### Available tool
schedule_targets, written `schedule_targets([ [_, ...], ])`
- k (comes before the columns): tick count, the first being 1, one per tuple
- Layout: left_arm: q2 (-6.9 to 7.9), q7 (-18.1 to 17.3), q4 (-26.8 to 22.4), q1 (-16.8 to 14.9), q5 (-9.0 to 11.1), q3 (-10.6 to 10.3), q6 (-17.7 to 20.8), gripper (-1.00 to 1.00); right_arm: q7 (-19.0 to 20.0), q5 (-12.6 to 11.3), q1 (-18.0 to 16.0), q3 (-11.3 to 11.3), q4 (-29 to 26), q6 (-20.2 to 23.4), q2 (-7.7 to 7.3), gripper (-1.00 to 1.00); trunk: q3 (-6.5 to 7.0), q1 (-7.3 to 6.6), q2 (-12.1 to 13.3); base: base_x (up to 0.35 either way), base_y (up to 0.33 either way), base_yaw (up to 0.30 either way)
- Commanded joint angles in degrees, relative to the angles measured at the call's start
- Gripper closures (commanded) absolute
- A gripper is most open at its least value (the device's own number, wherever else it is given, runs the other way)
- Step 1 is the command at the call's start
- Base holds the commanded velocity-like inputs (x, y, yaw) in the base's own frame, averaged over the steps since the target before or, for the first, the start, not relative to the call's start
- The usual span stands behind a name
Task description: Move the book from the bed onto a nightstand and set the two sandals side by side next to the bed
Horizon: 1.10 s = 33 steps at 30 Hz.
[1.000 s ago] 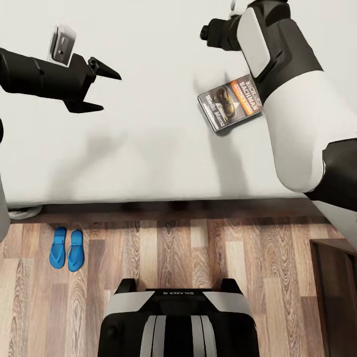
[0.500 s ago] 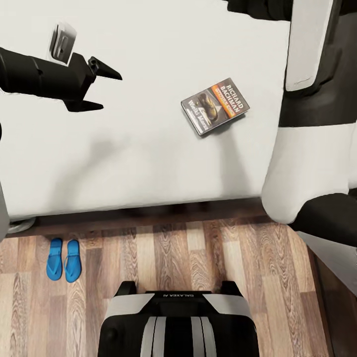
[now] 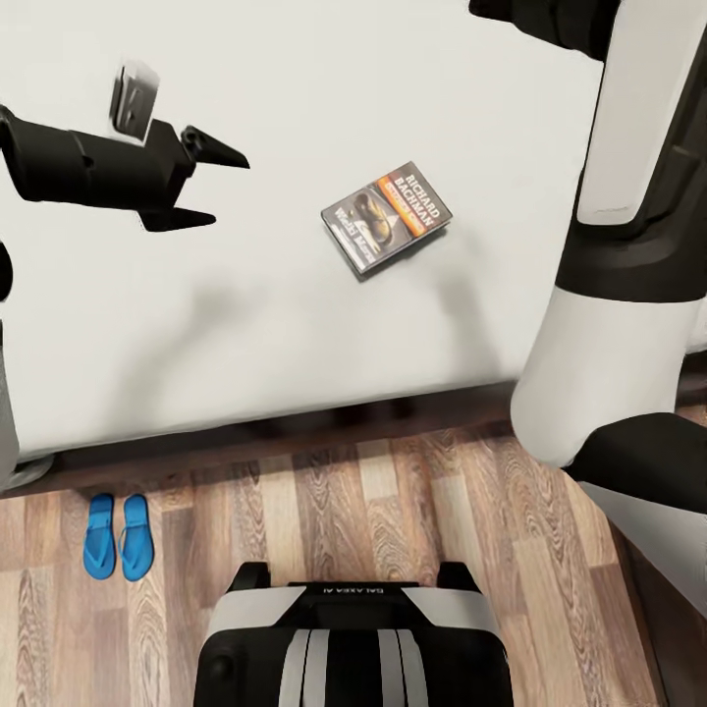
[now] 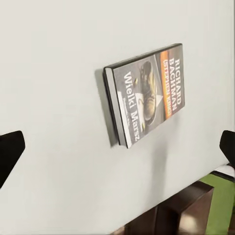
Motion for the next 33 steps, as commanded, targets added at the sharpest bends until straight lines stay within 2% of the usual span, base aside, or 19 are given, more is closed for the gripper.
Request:
schedule_targets([
  [1, 0.05, 0.0, 0.0, 0.3, 0.4, 0.1, 0.6, -1.0, -0.6, -0.6, 0.1, 0.0, -0.4, 0.2, 0.02, -1.0, 0.06, 0.0, 0.0, 0.0, 0.0, -0.156],
  [4, 0.28, -3.5, 0.0, 1.2, 0.3, 0.8, 2.2, -1.0, -0.6, -0.6, 1.2, -0.1, -1.8, 0.2, 0.02, -1.0, 0.3, 0.0, 0.0, 0.0, 0.0, -0.156],
  [5, 0.28, -3.5, 0.0, 1.2, 0.3, 0.8, 2.2, -1.0, -0.6, -0.6, 1.2, -0.1, -1.8, 0.2, 0.02, -1.0, 0.38, 0.0, 0.0, 0.0, 0.0, -0.156],
  [7, 1.1, -6.7, 0.0, 1.6, 0.3, 1.7, 3.0, -1.0, -0.6, -0.6, 2.9, 0.0, -2.4, 0.2, 0.02, -1.0, 0.54, 0.0, 0.0, 0.0, 0.0, -0.157],
  [9, 1.5, -7.9, 0.0, 1.8, 0.2, 2.0, 3.4, -1.0, -0.6, -0.7, 4.2, 0.2, -2.6, 0.2, 0.02, -1.0, 0.71, 0.0, 0.0, 0.0, 0.0, -0.16],
  [19, 1.87, -9.0, 0.0, 1.9, 0.2, 2.5, 4.0, -1.0, -0.6, -1.0, 6.3, 0.2, -2.9, 0.2, 0.02, -1.0, 1.52, 0.0, 0.0, 0.0, 0.0, -0.154],
  [26, 1.38, -9.2, 0.0, 3.0, 0.3, 2.1, 4.5, -1.0, -0.6, -1.5, 9.0, 0.0, -3.0, 0.2, 0.02, -1.0, 2.11, 0.0, 0.0, 0.0, 0.0, -0.124],
  [29, 1.26, -9.2, 0.0, 4.1, 0.3, 2.0, 4.6, -1.0, -0.6, -2.1, 10.0, -0.1, -3.0, 0.2, 0.02, -1.0, 2.38, 0.0, 0.0, 0.0, 0.0, -0.097],
  [33, 1.23, -9.2, 0.0, 7.7, 0.3, 2.0, 5.0, -1.0, -0.6, -5.3, 11.3, -0.1, -2.9, 0.2, 0.02, -1.0, 2.71, 0.0, 0.0, 0.0, 0.0, -0.074],
])
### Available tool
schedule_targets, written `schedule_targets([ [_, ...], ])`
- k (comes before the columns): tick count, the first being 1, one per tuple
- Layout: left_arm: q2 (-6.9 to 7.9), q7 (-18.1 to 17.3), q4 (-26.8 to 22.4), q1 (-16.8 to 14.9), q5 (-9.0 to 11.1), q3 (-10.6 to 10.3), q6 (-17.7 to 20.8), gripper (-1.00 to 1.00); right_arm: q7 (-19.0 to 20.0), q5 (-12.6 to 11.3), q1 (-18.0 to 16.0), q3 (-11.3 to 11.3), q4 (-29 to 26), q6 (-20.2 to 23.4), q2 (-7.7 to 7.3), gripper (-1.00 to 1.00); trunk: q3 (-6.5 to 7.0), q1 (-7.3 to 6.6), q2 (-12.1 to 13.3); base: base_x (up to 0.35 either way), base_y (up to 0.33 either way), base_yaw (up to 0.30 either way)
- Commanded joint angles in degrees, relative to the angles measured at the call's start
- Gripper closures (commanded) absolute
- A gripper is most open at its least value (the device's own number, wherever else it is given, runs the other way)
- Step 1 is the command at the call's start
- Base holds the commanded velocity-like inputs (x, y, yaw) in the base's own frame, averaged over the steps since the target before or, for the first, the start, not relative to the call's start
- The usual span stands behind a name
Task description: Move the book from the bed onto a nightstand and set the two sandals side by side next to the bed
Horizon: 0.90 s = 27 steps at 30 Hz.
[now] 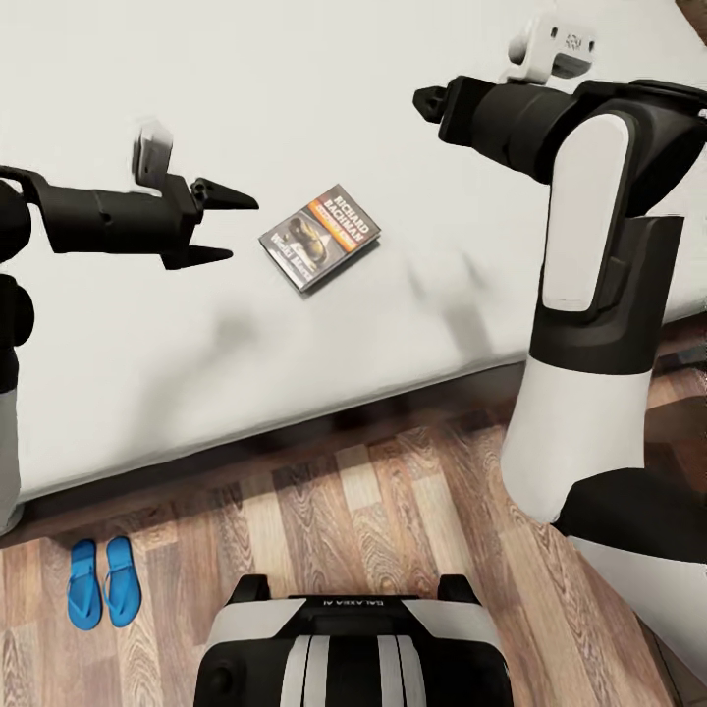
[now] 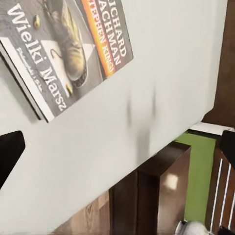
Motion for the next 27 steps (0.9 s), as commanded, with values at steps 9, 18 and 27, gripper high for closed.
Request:
schedule_targets([
  [9, -0.08, 0.9, 0.0, 8.9, 0.2, -1.1, 0.6, -1.0, -0.6, -3.1, 4.0, -0.1, 0.0, 0.2, 0.01, -1.0, 0.18, 0.0, 0.0, 0.0, 0.0, -0.017],
  [18, -0.57, 0.5, 0.0, 12.9, 0.1, -2.0, 0.6, -1.0, -0.6, -3.2, 6.9, 0.3, 0.0, 0.2, 0.01, -1.0, 0.64, 0.0, 0.0, 0.0, 0.0, -0.001],
  [27, -1.38, -0.1, 0.0, 14.4, 0.1, -1.6, 0.6, -1.0, -0.7, -3.2, 10.8, 0.7, -0.1, 0.2, 0.01, -1.0, 1.41, 0.0, 0.0, 0.0, 0.0, 0.0],
])
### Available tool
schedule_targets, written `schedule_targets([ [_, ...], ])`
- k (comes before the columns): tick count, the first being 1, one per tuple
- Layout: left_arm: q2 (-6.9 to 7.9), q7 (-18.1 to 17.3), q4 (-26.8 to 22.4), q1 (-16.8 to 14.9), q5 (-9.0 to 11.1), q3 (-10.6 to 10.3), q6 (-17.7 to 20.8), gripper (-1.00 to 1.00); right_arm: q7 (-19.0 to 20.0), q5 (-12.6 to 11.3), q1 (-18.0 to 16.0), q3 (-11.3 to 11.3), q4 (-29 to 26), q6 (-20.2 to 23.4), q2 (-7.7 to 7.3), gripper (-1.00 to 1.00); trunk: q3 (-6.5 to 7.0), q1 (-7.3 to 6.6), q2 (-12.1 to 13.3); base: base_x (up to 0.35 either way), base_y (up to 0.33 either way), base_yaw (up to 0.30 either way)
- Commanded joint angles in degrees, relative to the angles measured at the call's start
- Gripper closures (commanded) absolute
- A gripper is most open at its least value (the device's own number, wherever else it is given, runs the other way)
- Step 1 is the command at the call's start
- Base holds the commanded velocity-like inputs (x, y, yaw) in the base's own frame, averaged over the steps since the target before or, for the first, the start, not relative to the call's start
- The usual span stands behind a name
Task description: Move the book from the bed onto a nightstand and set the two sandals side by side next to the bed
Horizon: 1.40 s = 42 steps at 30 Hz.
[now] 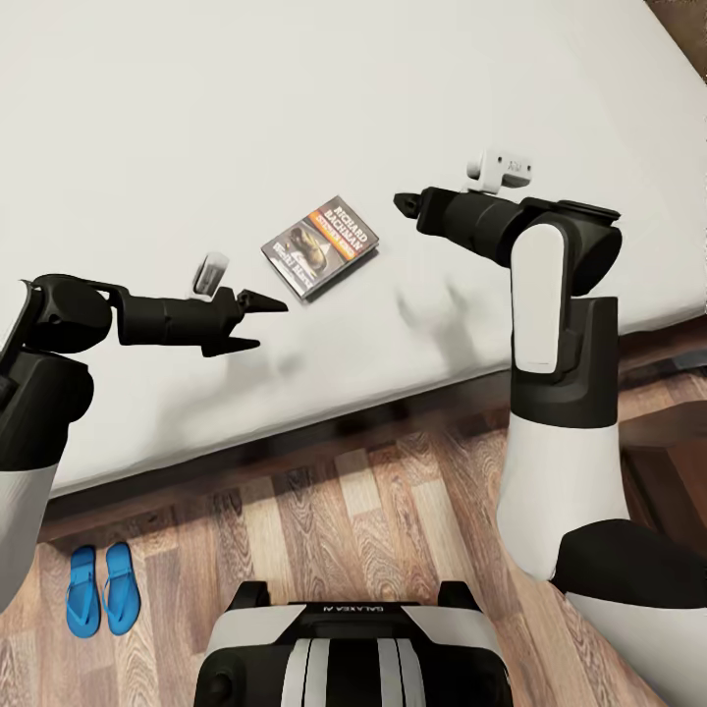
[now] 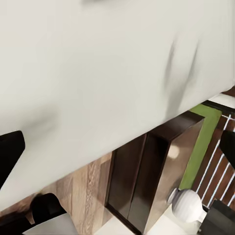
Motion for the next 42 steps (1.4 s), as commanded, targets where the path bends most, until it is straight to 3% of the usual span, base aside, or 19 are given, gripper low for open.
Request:
schedule_targets([
  [1, 0.03, 0.4, 0.0, 0.1, 0.6, 0.1, 0.0, -1.0, -0.6, -0.6, 0.1, 0.0, 0.0, 0.2, 0.01, -1.0, 0.07, 0.0, 0.0, 0.0, 0.0, 0.0],
  [27, 0.33, -2.1, 0.1, 2.4, 0.5, 0.8, -0.1, -1.0, 0.3, -0.8, 1.0, -0.8, -0.1, 0.2, 0.01, -1.0, 2.48, 0.0, 0.0, 0.0, 0.0, 0.0],
  [29, 0.22, -3.1, 0.1, 2.9, 0.4, 0.8, -0.2, -1.0, 7.2, -3.3, 3.1, -3.8, -0.1, 0.2, -2.04, -1.0, 2.67, 0.0, 0.0, 0.0, 0.0, 0.0],
  [30, 0.22, -3.1, 0.1, 2.9, 0.4, 0.8, -0.2, -1.0, 7.2, -3.3, 3.1, -3.8, -0.1, 0.2, -2.04, -1.0, 2.76, 0.0, 0.0, 0.0, 0.0, 0.0],
  [31, 0.18, -3.5, 0.1, 2.9, 0.4, 0.8, -0.2, -1.0, 10.4, -4.7, 3.9, -5.1, -0.1, 0.2, -3.55, -1.0, 2.86, 0.0, 0.0, 0.0, 0.0, 0.0],
  [32, 0.13, -4.0, 0.1, 3.0, 0.4, 0.8, -0.2, -1.0, 17.4, -8.4, 5.4, -7.5, -0.1, 0.2, -7.06, -1.0, 2.95, 0.0, 0.0, 0.0, 0.0, 0.0],
  [33, 0.13, -4.0, 0.1, 3.0, 0.4, 0.8, -0.2, -1.0, 17.4, -8.4, 5.4, -7.5, -0.1, 0.2, -7.06, -1.0, 3.04, 0.0, 0.0, 0.0, 0.0, 0.0],
  [34, 0.11, -4.2, 0.1, 3.1, 0.4, 0.8, -0.2, -1.0, 21.0, -10.7, 6.0, -8.4, -0.1, 0.2, -8.98, -1.0, 3.14, 0.0, 0.0, 0.0, 0.0, 0.0],
  [35, 0.08, -4.5, 0.1, 3.1, 0.4, 0.8, -0.2, -1.0, 26.9, -15.8, 7.3, -9.7, -0.1, 0.2, -13.07, -1.0, 3.23, 0.0, 0.0, 0.0, 0.0, 0.0],
  [36, 0.08, -4.5, 0.1, 3.1, 0.4, 0.8, -0.2, -1.0, 26.9, -15.8, 7.3, -9.7, -0.1, 0.2, -13.07, -1.0, 3.32, 0.0, 0.0, 0.0, 0.0, 0.0],
  [41, 0.05, -4.9, 0.1, 3.2, 0.3, 0.8, -0.3, -1.0, 34.5, -27.7, 13.7, -11.4, -0.1, 0.2, -23.72, -1.0, 3.79, 0.0, 0.0, 0.0, 0.0, 0.0],
  [42, 0.05, -4.9, 0.1, 3.2, 0.3, 0.8, -0.3, -1.0, 34.5, -27.7, 13.7, -11.4, -0.1, 0.2, -23.72, -1.0, 3.88, 0.0, 0.0, 0.0, 0.0, 0.0],
])
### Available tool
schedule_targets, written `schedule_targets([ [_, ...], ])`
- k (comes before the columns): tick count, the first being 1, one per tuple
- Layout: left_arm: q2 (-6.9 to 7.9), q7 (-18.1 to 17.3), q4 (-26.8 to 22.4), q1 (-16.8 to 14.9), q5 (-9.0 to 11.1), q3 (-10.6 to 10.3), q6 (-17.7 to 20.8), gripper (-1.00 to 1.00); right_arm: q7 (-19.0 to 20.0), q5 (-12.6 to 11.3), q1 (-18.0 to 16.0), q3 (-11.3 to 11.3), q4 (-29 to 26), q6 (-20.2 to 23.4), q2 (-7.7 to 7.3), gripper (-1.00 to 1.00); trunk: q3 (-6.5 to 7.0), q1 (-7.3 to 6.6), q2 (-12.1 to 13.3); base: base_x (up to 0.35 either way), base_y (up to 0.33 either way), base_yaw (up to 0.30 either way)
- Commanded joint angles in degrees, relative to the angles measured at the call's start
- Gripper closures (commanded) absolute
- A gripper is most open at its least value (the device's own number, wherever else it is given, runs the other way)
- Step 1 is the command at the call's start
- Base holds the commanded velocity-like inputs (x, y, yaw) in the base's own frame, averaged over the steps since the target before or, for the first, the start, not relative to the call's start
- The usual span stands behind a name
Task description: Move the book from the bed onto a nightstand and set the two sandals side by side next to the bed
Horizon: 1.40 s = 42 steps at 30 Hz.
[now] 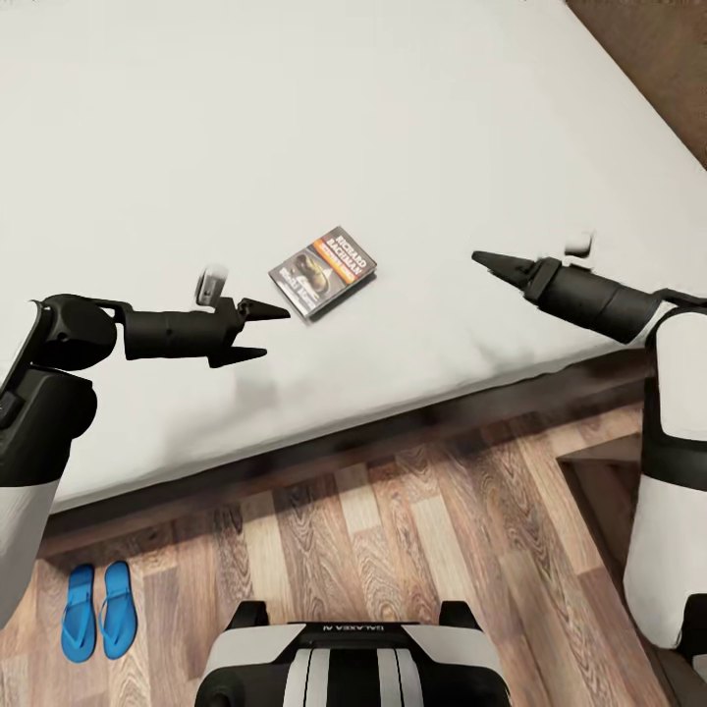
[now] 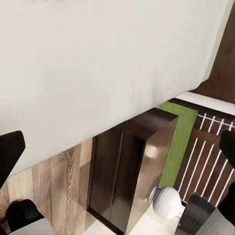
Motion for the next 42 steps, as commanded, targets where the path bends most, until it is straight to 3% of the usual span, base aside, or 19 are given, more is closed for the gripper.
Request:
schedule_targets([
  [1, 0.02, 0.5, 0.0, 0.0, 0.6, 0.0, -0.1, -1.0, 1.4, -1.1, 1.5, -0.3, 0.0, 0.2, -1.82, -1.0, 0.07, 0.0, 0.0, 0.0, 0.0, 0.0],
  [3, -0.02, 0.3, 0.0, 0.0, 0.6, 0.0, -0.1, -1.0, 2.5, -3.6, 4.3, -0.7, 0.0, 0.2, -4.69, -1.0, 0.26, 0.0, 0.0, 0.0, 0.0, 0.0],
  [5, -0.07, 0.0, 0.0, 0.0, 0.6, 0.0, -0.1, -1.0, 3.4, -5.2, 6.5, -0.9, 0.0, 0.2, -6.53, -1.0, 0.44, 0.0, 0.0, 0.0, 0.0, 0.0],
  [10, -0.14, -1.4, 0.0, 0.0, 0.6, 0.0, -0.4, -1.0, 7.1, -7.0, 11.3, -1.1, 0.0, 0.2, -8.74, -1.0, 0.91, 0.0, 0.0, 0.0, 0.0, 0.0],
  [17, -0.06, -5.0, 0.0, 0.2, 0.9, 0.0, -0.6, -1.0, 10.1, -7.6, 17.0, -1.3, 0.0, 0.2, -9.49, -1.0, 1.56, 0.0, 0.0, 0.0, 0.0, 0.0],
  [24, 0.39, -14.6, 0.1, 3.6, 0.8, 0.0, -0.4, -1.0, 11.3, -7.8, 20.6, -0.8, 0.0, 0.2, -9.45, -1.0, 2.21, 0.0, 0.0, 0.0, 0.0, 0.0],
  [26, 0.46, -15.6, 0.1, 4.1, 0.7, 0.0, -0.3, -1.0, 11.3, -7.7, 20.9, -0.7, 0.0, 0.2, -9.4, -1.0, 2.4, 0.0, 0.0, 0.0, 0.0, 0.0],
  [30, 0.63, -16.3, 0.1, 4.5, 0.6, 0.1, -0.3, -1.0, 11.3, -7.5, 21.3, -0.8, 0.0, 0.2, -9.29, -1.0, 2.77, 0.0, 0.0, 0.0, 0.0, 0.0],
  [40, 0.77, -13.0, 0.3, 4.8, 0.5, -0.1, -0.3, -1.0, 11.6, -7.4, 22.5, -0.9, 0.0, 0.2, -9.01, -1.0, 3.7, 0.0, 0.0, 0.0, 0.0, 0.0],
  [42, 0.55, -12.3, 0.4, 4.9, 0.4, -0.3, -0.3, -1.0, 11.7, -7.4, 24.3, -0.8, 0.0, -0.4, -8.96, -1.0, 3.89, 0.0, 0.0, 0.0, 0.0, 0.0],
])
